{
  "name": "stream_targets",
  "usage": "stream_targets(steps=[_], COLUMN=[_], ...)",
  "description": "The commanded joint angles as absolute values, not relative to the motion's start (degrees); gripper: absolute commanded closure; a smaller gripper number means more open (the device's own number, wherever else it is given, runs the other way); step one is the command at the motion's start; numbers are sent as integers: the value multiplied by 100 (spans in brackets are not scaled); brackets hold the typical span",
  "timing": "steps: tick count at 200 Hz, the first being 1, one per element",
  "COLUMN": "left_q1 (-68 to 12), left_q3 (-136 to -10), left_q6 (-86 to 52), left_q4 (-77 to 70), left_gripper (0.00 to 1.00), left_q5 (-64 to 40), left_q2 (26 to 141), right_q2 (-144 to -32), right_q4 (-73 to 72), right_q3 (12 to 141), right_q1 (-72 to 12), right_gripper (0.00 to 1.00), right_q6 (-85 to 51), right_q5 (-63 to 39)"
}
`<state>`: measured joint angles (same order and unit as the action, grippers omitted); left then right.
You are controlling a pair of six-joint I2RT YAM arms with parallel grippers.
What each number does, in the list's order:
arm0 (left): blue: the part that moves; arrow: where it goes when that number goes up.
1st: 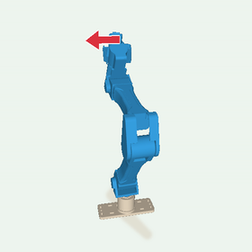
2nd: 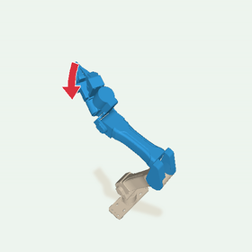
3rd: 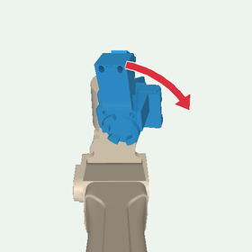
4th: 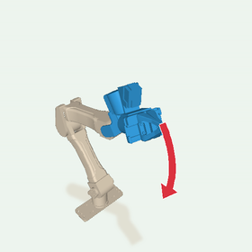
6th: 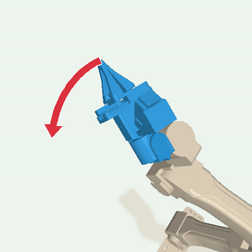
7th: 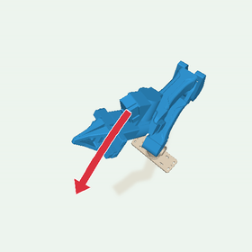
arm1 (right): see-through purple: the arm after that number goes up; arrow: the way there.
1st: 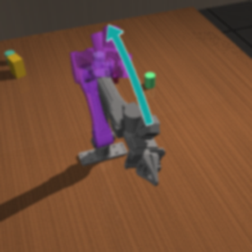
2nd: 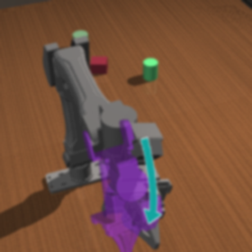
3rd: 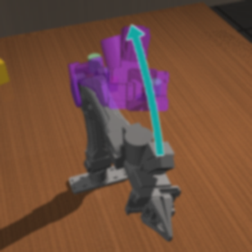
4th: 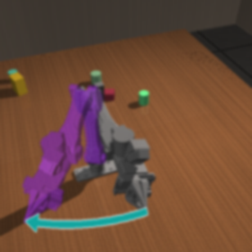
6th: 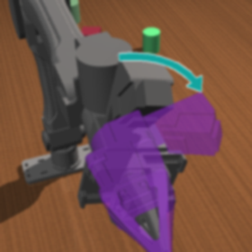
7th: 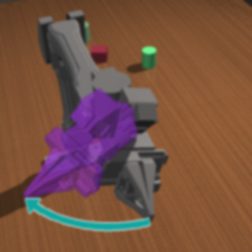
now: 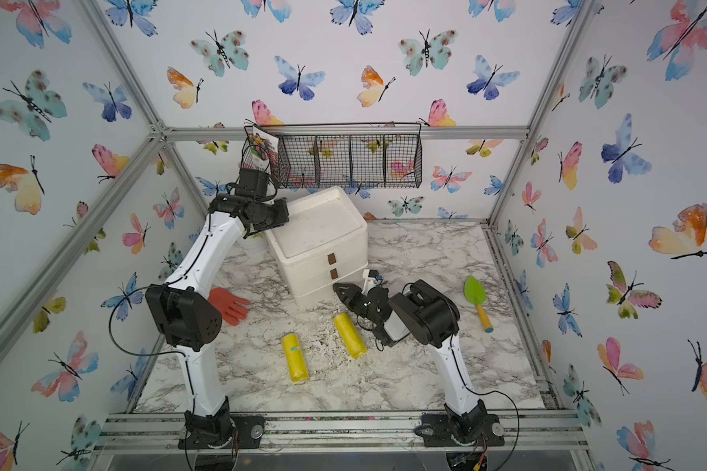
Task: Sort the rolls of trash bags by color and place them into the drawer
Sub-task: Open the drawer in the storage box.
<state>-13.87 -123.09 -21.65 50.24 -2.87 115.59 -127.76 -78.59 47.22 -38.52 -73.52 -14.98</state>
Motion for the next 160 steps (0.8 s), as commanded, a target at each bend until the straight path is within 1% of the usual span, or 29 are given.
stream_targets(steps=[1,20,45,63,116,160], left_q1=[-1362,-1362,-1362,-1363,-1360,-1362], left_q3=[-11935,-11921,-11949,-11964,-11997,-11950], left_q6=[-2144,-2144,-2143,-2143,-2201,-2269], left_q4=[6325,6327,6328,6328,6329,6271], left_gripper=[100,100,100,100,100,100], left_q5=[-336,-346,-350,-361,-432,-511], left_q2=[11909,11909,11913,11927,12006,12006], right_q2=[-12867,-12876,-12868,-12844,-12576,-12062], right_q4=[-8296,-8338,-8366,-8400,-8389,-8212], right_q3=[4775,4756,4739,4687,4349,3851], right_q1=[-3810,-3814,-3813,-3808,-3813,-3818], right_gripper=[69,77,92,98,98,98], right_q6=[-7356,-7374,-7374,-7383,-7415,-7359], right_q5=[-1484,-1475,-1494,-1494,-1417,-1299])
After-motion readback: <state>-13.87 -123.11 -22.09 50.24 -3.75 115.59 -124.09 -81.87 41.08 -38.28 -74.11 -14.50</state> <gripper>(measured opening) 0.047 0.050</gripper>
